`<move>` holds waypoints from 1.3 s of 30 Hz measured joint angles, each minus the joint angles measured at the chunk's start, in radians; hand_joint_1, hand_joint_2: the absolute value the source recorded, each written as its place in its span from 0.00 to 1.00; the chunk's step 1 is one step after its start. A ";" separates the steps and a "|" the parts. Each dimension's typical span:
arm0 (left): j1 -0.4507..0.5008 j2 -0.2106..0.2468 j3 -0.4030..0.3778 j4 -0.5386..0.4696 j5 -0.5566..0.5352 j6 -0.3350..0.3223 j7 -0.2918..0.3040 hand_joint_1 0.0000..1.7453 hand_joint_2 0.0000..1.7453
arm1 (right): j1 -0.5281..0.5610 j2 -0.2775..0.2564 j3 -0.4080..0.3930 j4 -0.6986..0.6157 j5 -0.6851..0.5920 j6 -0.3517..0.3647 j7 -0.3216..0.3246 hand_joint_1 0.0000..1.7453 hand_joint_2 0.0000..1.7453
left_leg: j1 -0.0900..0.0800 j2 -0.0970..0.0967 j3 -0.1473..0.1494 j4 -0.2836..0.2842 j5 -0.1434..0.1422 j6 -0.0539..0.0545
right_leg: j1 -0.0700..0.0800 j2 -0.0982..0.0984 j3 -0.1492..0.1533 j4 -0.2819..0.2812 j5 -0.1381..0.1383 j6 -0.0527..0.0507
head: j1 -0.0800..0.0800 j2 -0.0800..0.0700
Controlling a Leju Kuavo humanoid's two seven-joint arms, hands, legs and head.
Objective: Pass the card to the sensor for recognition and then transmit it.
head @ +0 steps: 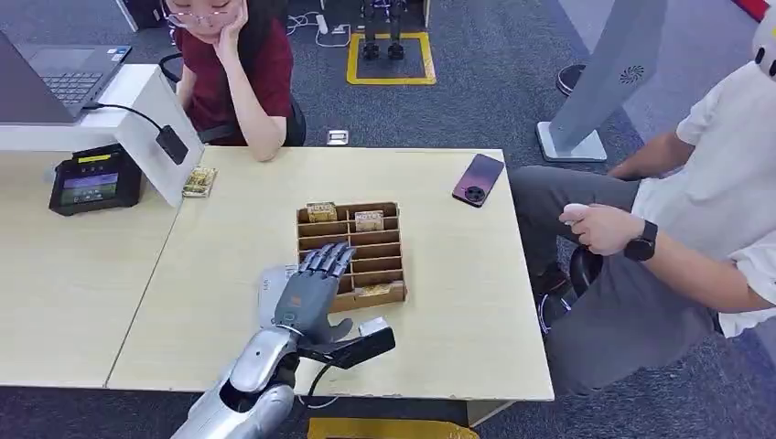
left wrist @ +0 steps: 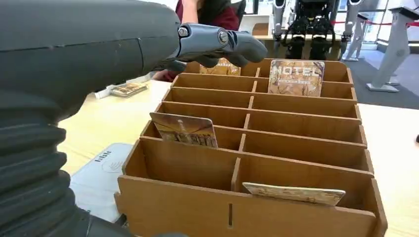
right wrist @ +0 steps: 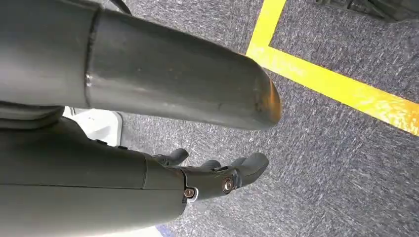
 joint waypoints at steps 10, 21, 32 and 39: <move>-0.006 -0.003 0.000 0.042 0.007 0.005 0.000 0.00 1.00 | -0.002 -0.004 0.004 0.010 0.000 -0.012 0.008 0.00 0.00 | 0.000 0.000 0.000 0.000 0.000 0.000 | 0.000 0.000 0.000 0.000 0.000 0.000 | 0.000 0.000; -0.007 -0.013 0.016 0.089 0.006 0.035 0.021 0.00 1.00 | -0.006 -0.007 0.007 0.029 0.000 -0.029 0.009 0.00 0.00 | 0.000 0.000 0.000 0.000 0.000 0.000 | 0.000 0.000 0.000 0.000 0.000 0.000 | 0.000 0.000; -0.018 0.006 0.087 0.074 0.016 0.048 0.031 0.00 1.00 | -0.006 -0.009 0.007 0.035 0.000 -0.031 0.009 0.00 0.00 | 0.000 0.000 0.000 0.000 0.000 0.000 | 0.000 0.000 0.000 0.000 0.000 0.000 | 0.000 0.000; -0.018 0.011 0.102 0.074 0.009 0.047 0.033 0.00 1.00 | -0.006 -0.009 0.008 0.037 0.000 -0.031 0.009 0.00 0.00 | 0.000 0.000 0.000 0.000 0.000 0.000 | 0.000 0.000 0.000 0.000 0.000 0.000 | 0.000 0.000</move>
